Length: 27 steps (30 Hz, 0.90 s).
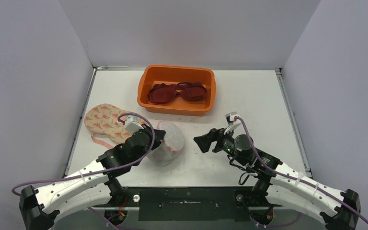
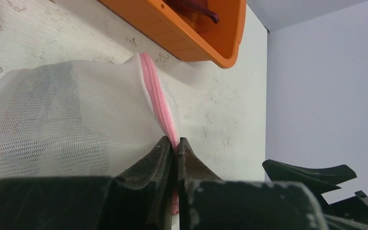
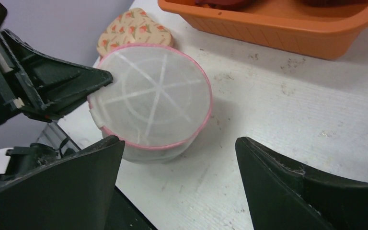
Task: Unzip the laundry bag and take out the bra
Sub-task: Unzip the laundry bag at the center of the board.
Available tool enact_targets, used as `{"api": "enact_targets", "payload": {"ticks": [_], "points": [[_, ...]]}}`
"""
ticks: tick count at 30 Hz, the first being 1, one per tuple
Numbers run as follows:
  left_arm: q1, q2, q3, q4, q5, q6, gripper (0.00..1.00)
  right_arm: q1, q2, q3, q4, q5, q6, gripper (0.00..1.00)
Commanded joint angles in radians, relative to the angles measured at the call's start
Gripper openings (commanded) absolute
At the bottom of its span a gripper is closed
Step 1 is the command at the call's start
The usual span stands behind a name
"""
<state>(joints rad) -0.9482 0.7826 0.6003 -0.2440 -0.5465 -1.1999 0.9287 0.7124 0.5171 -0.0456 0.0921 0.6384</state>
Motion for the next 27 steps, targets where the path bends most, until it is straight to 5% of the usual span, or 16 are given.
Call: {"api": "enact_targets", "payload": {"ticks": [1,10,20,27], "points": [[-0.025,0.013,0.077,-0.069,-0.186,-0.08,0.0,-0.01,0.072,-0.005,0.302,-0.118,0.023,0.9],[-0.033,-0.005,0.162,0.034,-0.235,-0.085,0.0,-0.002,0.188,-0.051,0.571,-0.392,0.07,0.97],[-0.035,-0.05,-0.052,0.168,-0.173,-0.235,0.0,0.001,0.304,-0.214,0.941,-0.278,0.252,0.92],[-0.035,-0.026,-0.052,0.081,-0.195,-0.315,0.0,0.003,0.448,-0.157,0.96,-0.399,0.249,0.86]]}}
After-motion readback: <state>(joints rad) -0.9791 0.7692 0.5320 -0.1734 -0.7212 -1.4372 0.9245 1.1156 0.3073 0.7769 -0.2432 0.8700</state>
